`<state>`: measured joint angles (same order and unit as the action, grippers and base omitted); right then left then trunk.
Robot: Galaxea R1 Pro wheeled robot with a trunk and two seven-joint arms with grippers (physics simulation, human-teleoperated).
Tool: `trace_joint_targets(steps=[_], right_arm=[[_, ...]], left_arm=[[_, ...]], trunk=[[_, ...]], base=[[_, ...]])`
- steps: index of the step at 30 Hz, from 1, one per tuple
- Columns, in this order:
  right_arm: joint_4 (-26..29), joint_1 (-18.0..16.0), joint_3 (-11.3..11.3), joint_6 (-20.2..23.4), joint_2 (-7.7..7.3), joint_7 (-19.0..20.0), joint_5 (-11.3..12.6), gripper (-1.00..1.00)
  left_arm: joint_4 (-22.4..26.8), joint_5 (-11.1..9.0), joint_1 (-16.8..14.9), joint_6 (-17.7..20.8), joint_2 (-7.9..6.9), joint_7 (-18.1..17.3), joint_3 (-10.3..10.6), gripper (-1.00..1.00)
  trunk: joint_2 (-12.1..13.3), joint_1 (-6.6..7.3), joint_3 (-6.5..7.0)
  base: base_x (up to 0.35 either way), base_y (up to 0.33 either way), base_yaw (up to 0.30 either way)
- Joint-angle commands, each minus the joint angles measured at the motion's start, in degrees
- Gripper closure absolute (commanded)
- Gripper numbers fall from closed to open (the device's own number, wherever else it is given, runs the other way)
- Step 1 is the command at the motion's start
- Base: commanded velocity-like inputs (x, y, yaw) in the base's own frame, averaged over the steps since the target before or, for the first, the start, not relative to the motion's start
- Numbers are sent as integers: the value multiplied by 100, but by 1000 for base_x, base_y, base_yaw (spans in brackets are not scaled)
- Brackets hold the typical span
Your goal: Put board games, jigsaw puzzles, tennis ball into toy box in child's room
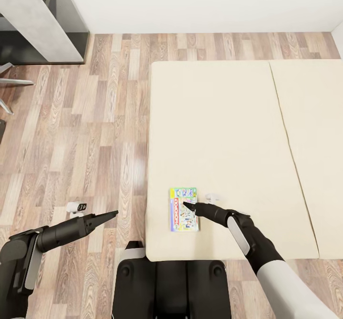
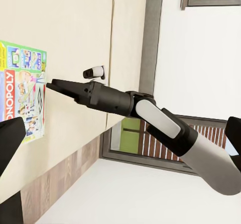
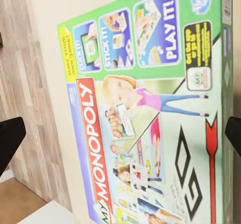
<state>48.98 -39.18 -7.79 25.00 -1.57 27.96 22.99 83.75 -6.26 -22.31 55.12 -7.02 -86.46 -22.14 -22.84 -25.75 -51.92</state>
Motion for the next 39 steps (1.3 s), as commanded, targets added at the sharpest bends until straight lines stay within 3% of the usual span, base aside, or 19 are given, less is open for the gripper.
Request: trace_joint_targets(steps=[1, 28, 39], right_arm=[[6, -1, -12, 36, -2, -9, 47, -100], [-39, 10, 12, 64, 2, -22, 47, -100], [-38, 8, 14, 58, -96, -27, 56, -100]], left_arm=[[1, 2, -1, 61, 1, -21, -1, -100], [-16, -8, 8, 61, 16, -21, -27, -100], [-16, -17, 8, 61, 5, -15, -10, -100]], trunk=[[-9, -3, -6], [-9, -3, -6], [-9, -3, -6]], base=[[0, 0, 0], [0, 0, 0], [0, 0, 0]])
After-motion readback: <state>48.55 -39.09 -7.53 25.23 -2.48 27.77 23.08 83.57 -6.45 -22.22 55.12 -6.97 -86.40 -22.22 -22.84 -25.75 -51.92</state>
